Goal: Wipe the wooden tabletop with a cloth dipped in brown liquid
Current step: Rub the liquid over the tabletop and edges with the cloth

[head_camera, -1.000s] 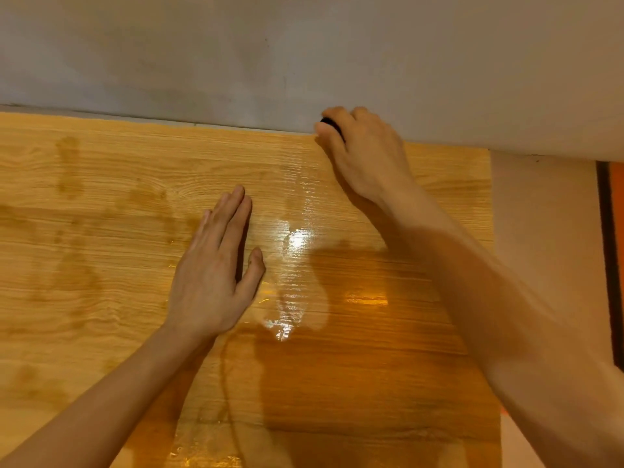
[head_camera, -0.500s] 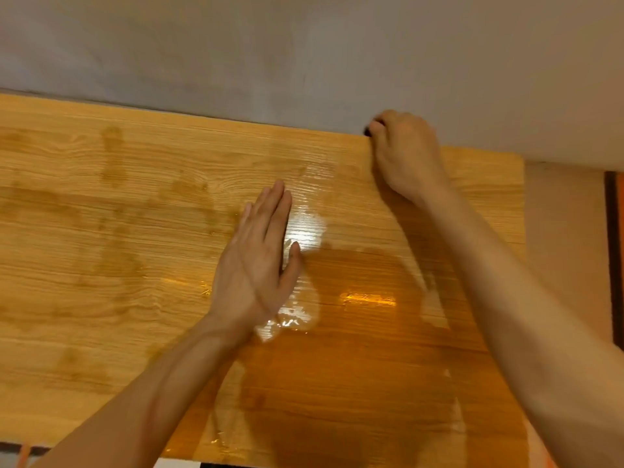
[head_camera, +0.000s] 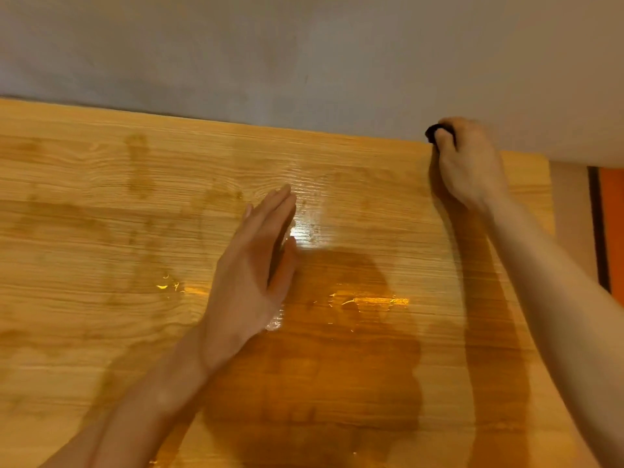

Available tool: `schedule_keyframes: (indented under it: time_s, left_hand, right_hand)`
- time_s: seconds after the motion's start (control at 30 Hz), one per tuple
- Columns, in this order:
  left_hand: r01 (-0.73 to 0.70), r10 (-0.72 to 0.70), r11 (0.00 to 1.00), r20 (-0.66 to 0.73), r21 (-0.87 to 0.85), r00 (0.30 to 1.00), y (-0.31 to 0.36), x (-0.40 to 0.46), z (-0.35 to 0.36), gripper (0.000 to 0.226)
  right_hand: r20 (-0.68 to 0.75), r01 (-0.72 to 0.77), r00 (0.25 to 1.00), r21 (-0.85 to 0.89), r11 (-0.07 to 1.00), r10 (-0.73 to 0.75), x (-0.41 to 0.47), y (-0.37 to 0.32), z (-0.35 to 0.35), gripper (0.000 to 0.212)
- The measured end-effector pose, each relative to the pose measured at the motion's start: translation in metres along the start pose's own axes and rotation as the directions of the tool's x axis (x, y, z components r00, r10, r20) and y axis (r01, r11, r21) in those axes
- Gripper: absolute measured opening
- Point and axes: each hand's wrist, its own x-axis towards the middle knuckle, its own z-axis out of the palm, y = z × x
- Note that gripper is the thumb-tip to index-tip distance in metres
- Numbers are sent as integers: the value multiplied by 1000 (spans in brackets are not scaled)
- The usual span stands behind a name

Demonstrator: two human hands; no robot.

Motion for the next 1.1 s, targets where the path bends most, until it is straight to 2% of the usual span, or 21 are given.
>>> schedule_keyframes:
  time_s: [0.07,0.13,0.27,0.37,0.5,0.63,0.7,0.8,0.93,1.03,1.1]
  left_hand:
    - [42,-39,993,-32,108,999,-23,-2,-25,50]
    - [90,-79,981,-69,172,994,-43,-5,-44,51]
    - [135,-114,969,-107,209,988,-55,-8,-47,49]
    - [106,-84,966,-102,238,991,-55,-6,-44,48]
    - [61,-42,973,-90,222,995,-60,-7,-44,50]
    - [99,-82,981,-105,170,991,-56,-8,-45,51]
    - [95,-81,984,-98,149,992,-56,-8,-45,51]
    - [86,-69,982,-100,169,993,-59,-6,-45,50]
    - [85,-60,972,-119,218,991,-63,-4,-42,49]
    - [62,-32,967,-123,247,992,-63,-7,-39,50]
    - [53,-15,962,-144,266,990,-63,-6,-39,51]
  right_hand:
    - [8,19,1000,-18,1000,-19,5,-36,19,47]
    - [-5,70,997,-66,995,-71,5,-79,43,40]
    - [22,127,992,-105,986,-125,-4,-176,87,35]
    - [40,212,977,-33,977,-211,-8,-212,102,31]
    - [85,268,958,81,960,-274,-5,-157,77,32]
    - [-7,76,997,48,996,-76,-7,-50,31,39]
    - [-39,-6,999,33,999,7,-10,-23,16,41]
    - [-100,-20,995,115,993,32,-4,-40,25,42]
    - [-154,88,986,170,982,-62,-21,-90,54,38]
    - [-258,146,960,141,979,-106,-79,-91,57,40]
    - [-212,164,968,126,978,-135,-138,-87,58,43]
